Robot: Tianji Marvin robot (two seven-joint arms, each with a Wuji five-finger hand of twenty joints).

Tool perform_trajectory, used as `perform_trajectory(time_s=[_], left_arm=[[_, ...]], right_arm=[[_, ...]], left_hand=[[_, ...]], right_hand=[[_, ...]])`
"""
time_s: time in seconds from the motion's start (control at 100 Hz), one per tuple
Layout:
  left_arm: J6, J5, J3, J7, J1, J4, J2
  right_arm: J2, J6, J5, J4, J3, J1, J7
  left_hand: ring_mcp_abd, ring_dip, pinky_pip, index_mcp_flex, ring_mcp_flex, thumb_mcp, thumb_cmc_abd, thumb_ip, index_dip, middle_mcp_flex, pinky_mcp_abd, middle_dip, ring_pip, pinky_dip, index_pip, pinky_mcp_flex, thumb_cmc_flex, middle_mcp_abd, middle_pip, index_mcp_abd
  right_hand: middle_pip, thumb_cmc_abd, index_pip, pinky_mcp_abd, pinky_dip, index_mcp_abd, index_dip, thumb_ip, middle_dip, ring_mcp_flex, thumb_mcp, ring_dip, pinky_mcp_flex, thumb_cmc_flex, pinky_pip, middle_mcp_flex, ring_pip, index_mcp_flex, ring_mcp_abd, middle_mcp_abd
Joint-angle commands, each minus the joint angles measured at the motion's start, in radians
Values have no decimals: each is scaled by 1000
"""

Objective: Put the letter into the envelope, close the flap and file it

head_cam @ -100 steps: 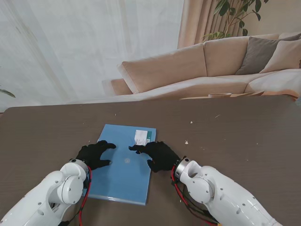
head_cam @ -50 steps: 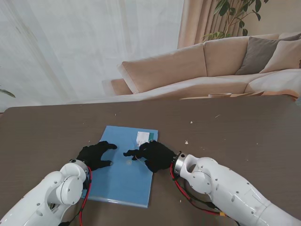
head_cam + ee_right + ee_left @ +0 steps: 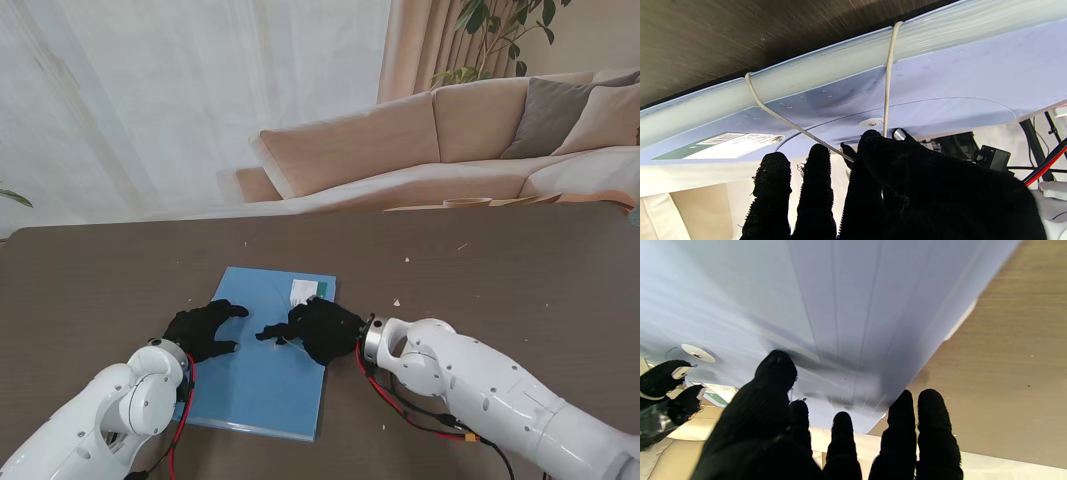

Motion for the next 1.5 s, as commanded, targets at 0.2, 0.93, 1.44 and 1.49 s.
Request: perform_trajectory(time_s=[0.2,0.93,1.44,1.49], left_arm=[[-4,-6,8,-24,10,-6,-6],[-4,-13,12,-24,7,-6,-7],[-3,-23,13,-26,6,-5,-7],[-2,-23,14,-27,6,-6,-7]], right_arm=[[-27,-10,4,29,-54,56,0],[-43,19,-17,52,-182,171,24],[-63,-9,-11,78,-232,218,20],[-64,-8,-12,80,-240,222,21]], left_hand=[[-72,48,39,-33,77,38,-5,12,-4,9,-14,-1,108,3,16,7,56,8,-10,2],[-72,47,45,-35,72,43,-5,11,-5,6,-14,1,110,-8,17,3,54,7,-18,-1],[-74,48,49,-34,77,46,-8,11,-4,5,-14,3,114,-10,18,8,54,8,-20,0],[-75,48,49,-34,78,46,-8,11,-5,5,-14,3,114,-11,18,8,54,8,-21,0]], right_hand=[[-30,21,21,-35,17,18,-13,41,-10,2,30,-5,2,39,23,-7,-12,-46,-36,-38],[366,20,89,-35,17,-2,-73,80,188,21,26,0,2,-17,23,-92,-12,-44,-29,-28],[-22,19,114,-26,-3,27,-86,97,-10,29,33,-36,9,-6,-7,15,-71,-51,-34,-40],[-22,21,114,-26,-4,23,-87,98,-10,24,33,-37,7,-8,-10,17,-72,-52,-32,-31]])
